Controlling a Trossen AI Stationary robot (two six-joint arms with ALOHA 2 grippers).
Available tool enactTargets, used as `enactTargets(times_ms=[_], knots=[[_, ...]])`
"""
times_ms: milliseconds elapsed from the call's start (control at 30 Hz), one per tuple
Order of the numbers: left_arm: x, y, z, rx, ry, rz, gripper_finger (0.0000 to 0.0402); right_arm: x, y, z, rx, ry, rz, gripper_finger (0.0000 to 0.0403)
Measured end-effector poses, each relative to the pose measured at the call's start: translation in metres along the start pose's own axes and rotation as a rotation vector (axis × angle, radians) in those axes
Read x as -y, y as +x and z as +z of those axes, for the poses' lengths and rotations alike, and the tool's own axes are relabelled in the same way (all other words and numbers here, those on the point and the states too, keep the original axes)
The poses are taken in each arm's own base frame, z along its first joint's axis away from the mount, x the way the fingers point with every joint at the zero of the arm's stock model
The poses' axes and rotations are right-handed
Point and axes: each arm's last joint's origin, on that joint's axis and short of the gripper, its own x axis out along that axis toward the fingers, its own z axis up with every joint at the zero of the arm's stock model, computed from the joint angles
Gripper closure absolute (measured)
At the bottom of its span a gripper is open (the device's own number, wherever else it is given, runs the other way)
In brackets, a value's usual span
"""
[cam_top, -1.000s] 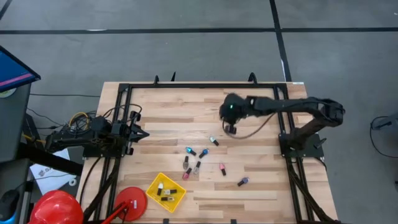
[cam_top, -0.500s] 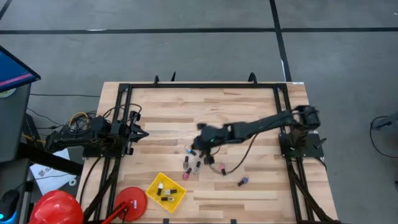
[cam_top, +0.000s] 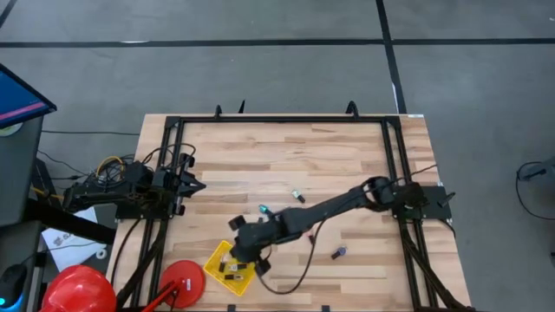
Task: Pick & Place Nail Polish
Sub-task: Put the yellow nail polish into the yellow basket
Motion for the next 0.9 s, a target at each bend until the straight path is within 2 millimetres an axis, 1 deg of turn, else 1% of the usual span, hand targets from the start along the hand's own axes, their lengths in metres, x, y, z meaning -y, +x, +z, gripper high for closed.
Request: enactTargets(times_ms=[67,200,333,633,800,900], knots=[[0.000,0.000,0.000,0.001,0.000,0.000,0.0401,-0.002,0.010,0.004,0.008,-0.004,0.003,0.0352],[0.000,0.000,0.000,0.001,0.000,0.000,0.0401,-0.008,0.027,0.002,-0.004,0.002,0.015,0.0352],[0.000,0.000,0.000,0.002,0.001,0.000,0.0401,-0.014,0.037,-0.001,-0.021,0.032,0.030,0.0352],[0.000,0.000,0.001,0.006,0.002,0.000,0.0401,-0.028,0.038,-0.004,-0.072,0.033,0.067,0.0352],[0.000,0.000,0.001,0.007,0.002,0.000,0.0401,-0.037,0.037,-0.006,-0.086,0.037,0.183,0.0351],[0.000,0.000,0.001,0.007,0.002,0.000,0.0401,-0.039,0.037,-0.006,-0.094,0.039,0.189,0.0351]])
